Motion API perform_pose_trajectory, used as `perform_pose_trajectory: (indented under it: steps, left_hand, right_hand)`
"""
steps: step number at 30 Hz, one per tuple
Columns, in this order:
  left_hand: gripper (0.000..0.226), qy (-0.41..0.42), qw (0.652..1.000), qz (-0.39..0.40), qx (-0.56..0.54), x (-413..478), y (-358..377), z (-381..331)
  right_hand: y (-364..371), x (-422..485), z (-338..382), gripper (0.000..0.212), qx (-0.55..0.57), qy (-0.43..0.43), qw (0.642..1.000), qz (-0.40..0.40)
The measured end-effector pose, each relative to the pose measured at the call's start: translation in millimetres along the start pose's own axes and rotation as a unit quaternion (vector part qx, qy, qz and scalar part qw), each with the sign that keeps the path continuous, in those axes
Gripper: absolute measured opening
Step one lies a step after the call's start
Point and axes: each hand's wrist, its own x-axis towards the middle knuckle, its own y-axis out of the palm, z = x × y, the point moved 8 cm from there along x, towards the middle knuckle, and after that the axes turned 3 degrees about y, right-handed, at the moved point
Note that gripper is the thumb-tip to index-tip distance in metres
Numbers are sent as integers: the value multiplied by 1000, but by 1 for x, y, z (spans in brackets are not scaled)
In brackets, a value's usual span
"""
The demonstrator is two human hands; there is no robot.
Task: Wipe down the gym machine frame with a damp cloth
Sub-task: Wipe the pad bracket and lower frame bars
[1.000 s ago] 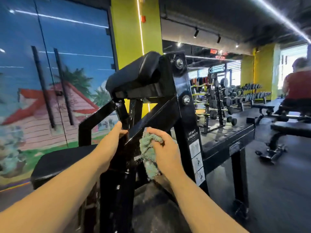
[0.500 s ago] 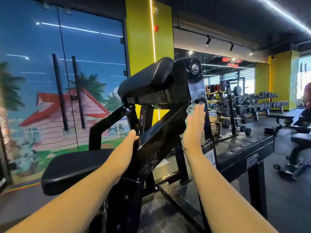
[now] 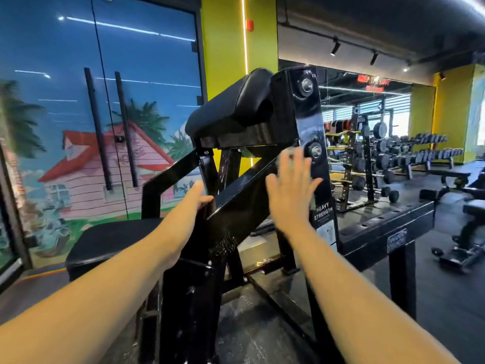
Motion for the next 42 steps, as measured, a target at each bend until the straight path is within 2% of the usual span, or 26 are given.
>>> perform_pose_trajectory:
  steps: [2,4,5,8,12,16,18,21,23,24,28,31,33,36,38,40,42]
  left_hand:
    - [53,8,1000,10,2,1,2,-5]
    - [47,-28,999,17,-14,3,2,-12]
    - [48,-46,998,9,-32,8,-1,-8]
    - [65,-57,997,48,-9,-2,-4,6]
    - [75,-64,997,26,-29,-2,-20,13]
    - [79,-85,993,61,-63,-7,-17,6]
    - [77,-78,992,67,-76,-8,-22,7]
    - [66,-53,998,37,-14,-3,-46,7]
    - [60,-53,997,15,55,-4,-63,17]
    - [58,-59,996,8,73,-6,-69,25]
    - [50,-91,994,18,65,-23,-61,45]
    - [47,-75,994,4,73,-25,-57,48]
    - [57,-91,992,7,84,-28,-54,51]
    - [70,-117,990,5,85,-31,-53,52]
    - [70,-120,990,12,76,-30,-52,54]
    - [61,-106,992,16,68,-32,-52,54]
    - [54,-97,994,-1,54,-34,-52,50]
  right_hand:
    - [-5,15,-10,58,19,73,997,-11]
    - [2,0,4,67,59,76,995,-38]
    - [10,-16,15,70,73,61,994,-46]
    - [41,-91,56,70,65,-16,997,-25]
    - [73,-197,104,79,-29,-129,991,11]
    - [58,-163,93,65,-38,-215,976,12]
    - [39,-112,77,57,-24,-168,985,-5]
    - [20,-50,54,63,32,-37,998,-34]
    - [24,-56,56,64,53,15,997,-58]
    - [32,-75,66,63,58,14,996,-61]
    - [68,-188,113,62,15,-160,987,5]
    - [62,-166,93,57,-5,-240,970,25]
    - [42,-117,62,57,8,-165,986,-17]
    - [25,-50,18,66,78,61,995,-27]
    - [29,-56,28,70,94,97,990,-39]
    - [45,-109,63,68,89,8,995,-32]
    - [60,-181,99,65,35,-136,990,9]
